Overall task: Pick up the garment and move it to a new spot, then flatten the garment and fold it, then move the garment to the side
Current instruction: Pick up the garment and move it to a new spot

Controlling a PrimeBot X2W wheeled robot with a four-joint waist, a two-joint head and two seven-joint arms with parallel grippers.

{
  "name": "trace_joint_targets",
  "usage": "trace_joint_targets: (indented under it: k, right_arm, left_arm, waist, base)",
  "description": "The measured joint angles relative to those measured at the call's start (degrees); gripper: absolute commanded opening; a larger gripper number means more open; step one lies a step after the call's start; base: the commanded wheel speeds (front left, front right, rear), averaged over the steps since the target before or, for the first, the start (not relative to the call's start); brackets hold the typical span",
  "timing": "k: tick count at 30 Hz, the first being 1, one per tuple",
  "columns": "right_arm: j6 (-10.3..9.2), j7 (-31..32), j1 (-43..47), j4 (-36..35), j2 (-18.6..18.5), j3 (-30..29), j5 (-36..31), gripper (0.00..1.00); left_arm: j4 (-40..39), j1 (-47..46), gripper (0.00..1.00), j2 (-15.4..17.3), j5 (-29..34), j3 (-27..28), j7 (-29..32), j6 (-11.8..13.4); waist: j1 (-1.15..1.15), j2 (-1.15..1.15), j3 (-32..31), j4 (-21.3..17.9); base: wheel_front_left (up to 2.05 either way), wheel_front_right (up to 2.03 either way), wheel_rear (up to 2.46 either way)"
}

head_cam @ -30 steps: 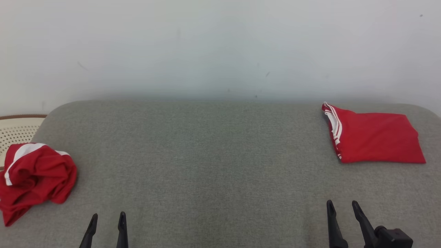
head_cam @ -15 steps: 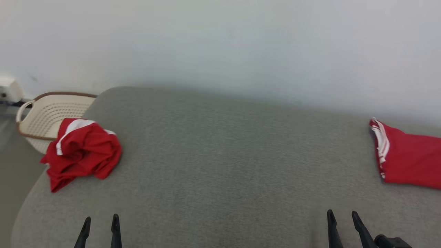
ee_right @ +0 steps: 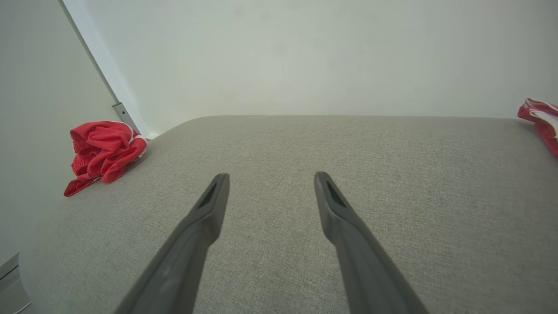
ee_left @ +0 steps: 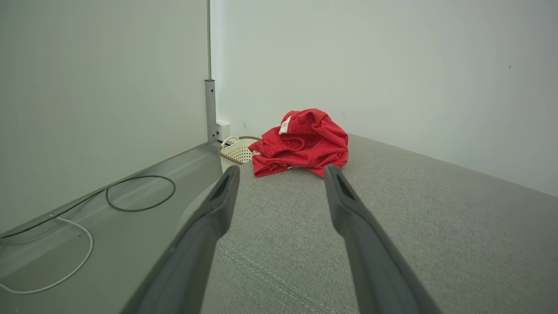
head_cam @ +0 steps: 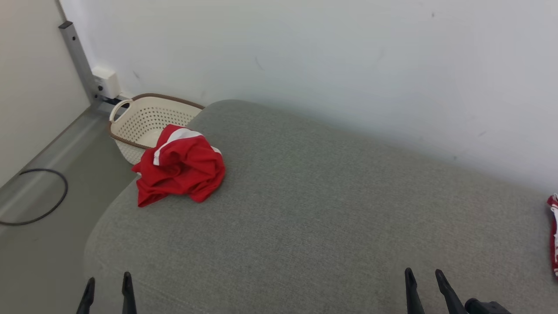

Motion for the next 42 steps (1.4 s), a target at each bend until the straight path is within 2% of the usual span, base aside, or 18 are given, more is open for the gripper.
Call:
trace_joint_targets:
  k: [2, 7, 16, 21, 25, 30, 42]
  right_arm:
    - [0.00, -0.1, -0.9, 0.4, 0.0, 0.8, 0.0, 1.00]
    - [0.00, -0.1, -2.3, 0.9, 0.0, 1.6, -0.1, 1.00]
    - [0.00, -0.1, -3.1, 1.7, 0.0, 1.9, -0.3, 1.00]
    - [0.00, -0.3, -2.8, 1.7, 0.0, 1.9, 0.0, 1.00]
    - [0.00, -0.1, -2.6, 1.2, 0.0, 2.9, -0.2, 1.00]
    - [0.00, 0.9, -5.0, -0.7, 0.1, 3.4, -2.1, 1.00]
    - [0.00, 1.5, -11.8, -3.1, 0.1, 7.2, -3.1, 1.00]
  left_arm:
    - [-0.6, 0.5, 1.00, 0.2, -1.1, 1.1, 0.0, 0.5]
    - [-1.6, 1.1, 1.00, 0.2, -1.5, 2.3, 0.0, 1.5]
    - [-2.1, 1.4, 1.00, 0.3, -1.7, 2.7, 0.0, 1.9]
    - [-0.9, 0.4, 1.00, 1.4, -1.6, 2.2, 0.4, 1.5]
    - [0.0, -3.0, 1.00, 3.4, -1.9, 2.2, 1.6, -0.1]
    - [0.6, -12.1, 1.00, 5.8, -3.9, 3.4, 3.6, -1.6]
    - [10.7, -35.7, 1.00, 11.6, -9.2, 5.1, 11.3, -5.1]
  waist:
    - [0.00, 0.00, 0.0, 2.1]
    - [0.00, 0.00, 0.7, 4.1]
    - [0.00, 0.00, 1.5, 4.7]
    - [0.00, 0.00, 1.0, 4.3]
    - [0.00, -0.01, 0.8, 3.1]
    - [0.00, -0.01, 2.0, 0.7]
    - [0.01, 0.00, 9.6, -7.5]
  base:
    - [0.00, 0.00, 0.00]
    - [0.00, 0.00, 0.00]
    - [0.00, 0.00, 0.00]
    - [0.00, 0.00, 0.00]
    - [0.00, 0.00, 0.00]
    - [0.00, 0.00, 0.00]
    - [0.00, 0.00, 0.00]
